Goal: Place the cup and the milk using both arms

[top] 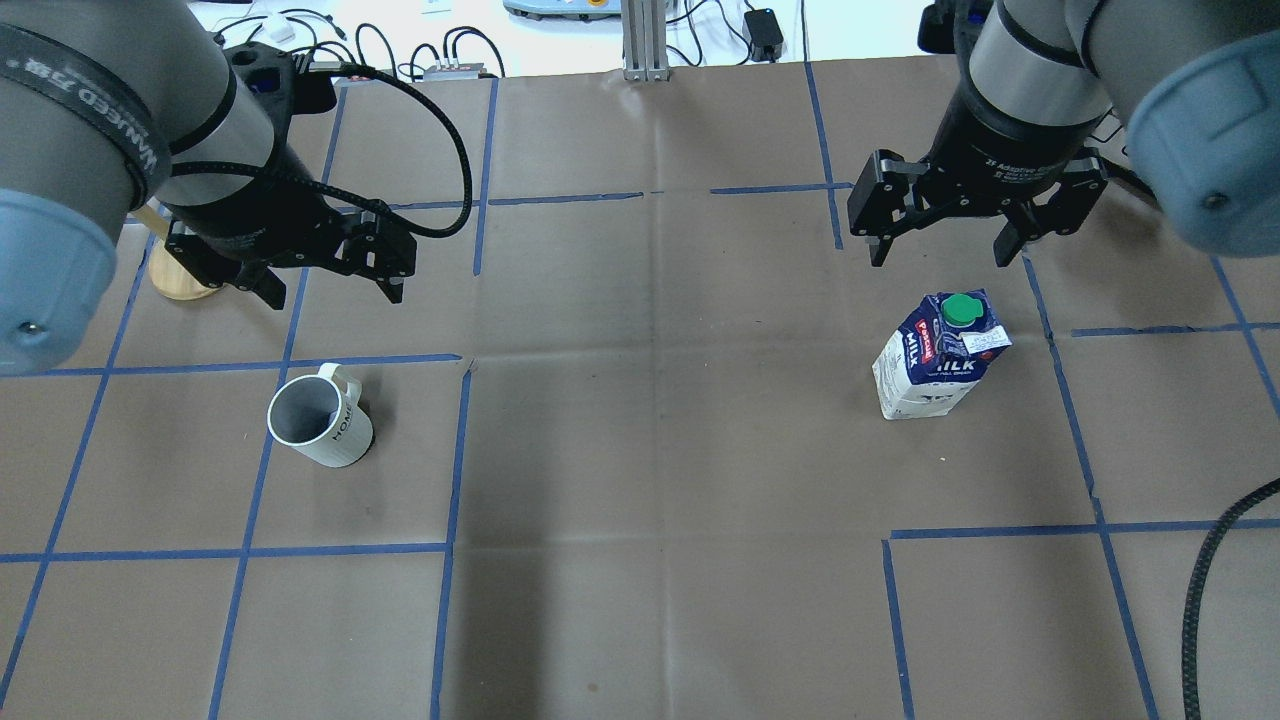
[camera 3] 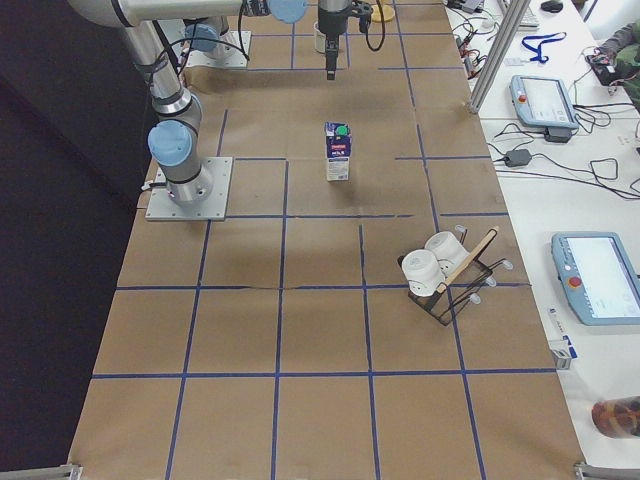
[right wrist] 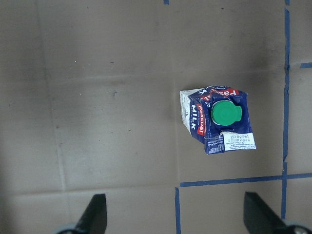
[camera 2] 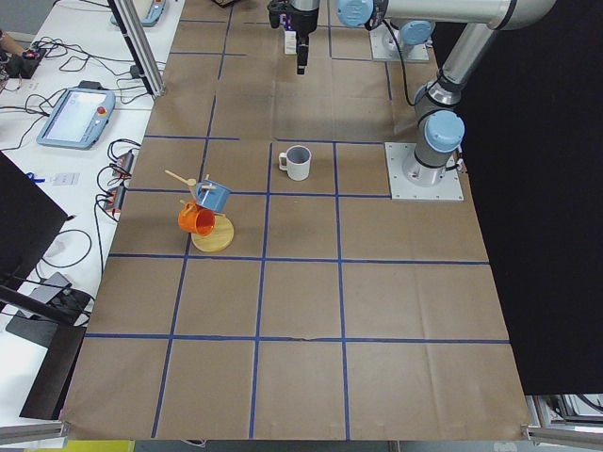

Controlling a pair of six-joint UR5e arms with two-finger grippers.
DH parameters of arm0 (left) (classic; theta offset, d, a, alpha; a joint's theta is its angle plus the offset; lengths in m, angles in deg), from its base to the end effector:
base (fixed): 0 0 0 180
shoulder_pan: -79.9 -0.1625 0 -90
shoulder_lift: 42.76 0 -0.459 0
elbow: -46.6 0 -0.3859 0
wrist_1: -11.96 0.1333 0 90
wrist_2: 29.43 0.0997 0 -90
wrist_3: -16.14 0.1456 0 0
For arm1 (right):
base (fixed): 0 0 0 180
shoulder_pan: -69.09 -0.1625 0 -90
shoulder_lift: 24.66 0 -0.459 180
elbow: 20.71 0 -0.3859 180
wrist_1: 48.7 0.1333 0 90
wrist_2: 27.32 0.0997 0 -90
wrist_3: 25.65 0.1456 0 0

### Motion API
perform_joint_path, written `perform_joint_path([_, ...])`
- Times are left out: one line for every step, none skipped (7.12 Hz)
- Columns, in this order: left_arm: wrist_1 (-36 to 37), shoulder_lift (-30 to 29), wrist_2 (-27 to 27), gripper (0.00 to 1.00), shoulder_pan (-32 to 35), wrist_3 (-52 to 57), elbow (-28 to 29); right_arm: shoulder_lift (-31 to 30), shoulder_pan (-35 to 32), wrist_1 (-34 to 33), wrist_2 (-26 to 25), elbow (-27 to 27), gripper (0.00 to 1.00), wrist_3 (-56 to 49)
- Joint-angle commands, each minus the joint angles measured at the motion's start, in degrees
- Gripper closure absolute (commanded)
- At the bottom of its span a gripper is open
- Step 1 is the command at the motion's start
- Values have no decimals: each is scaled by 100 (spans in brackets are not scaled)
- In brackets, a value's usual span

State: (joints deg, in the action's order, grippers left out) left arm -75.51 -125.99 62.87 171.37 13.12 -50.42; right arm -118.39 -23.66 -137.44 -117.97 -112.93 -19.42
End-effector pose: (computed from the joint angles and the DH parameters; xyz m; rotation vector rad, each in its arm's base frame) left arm -0.1386 -0.4338 0.4752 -0.0432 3.1021 -0.0641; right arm 0.1534 -0.4494 0.4855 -0.0951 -3.1292 0.0082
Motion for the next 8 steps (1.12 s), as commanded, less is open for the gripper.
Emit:
perform_joint_path([-77, -9, 69, 0, -50, 55, -88, 13, 2, 24, -14, -16, 0, -25])
perform_joint_path([-8, -1, 69, 0, -85, 99, -245, 5, 2, 24, -14, -16, 0, -16])
perform_joint_path([115, -9, 278, 0, -242, 203, -404, 4, 2, 24, -5, -16, 0, -7])
perform_joint_path([325, -9, 289, 0, -452, 535, -623, 4, 2, 58, -5, -33, 0, 10])
perform_joint_path([727, -9, 289, 0, -689, 1043, -912, 4, 11, 50, -5, -33, 0, 10])
perform_joint_path([1271, -18, 289, 0, -1022, 1640, -1280, 4, 11, 50, -13, -42, 0, 10])
perform_joint_path([1694, -18, 263, 0, -1391, 1942, -1745, 4, 11, 33, -14, -42, 0, 10])
perform_joint_path([1950, -88, 219, 0, -1717, 2180, -1993, 4, 11, 58, -22, -51, 0, 10])
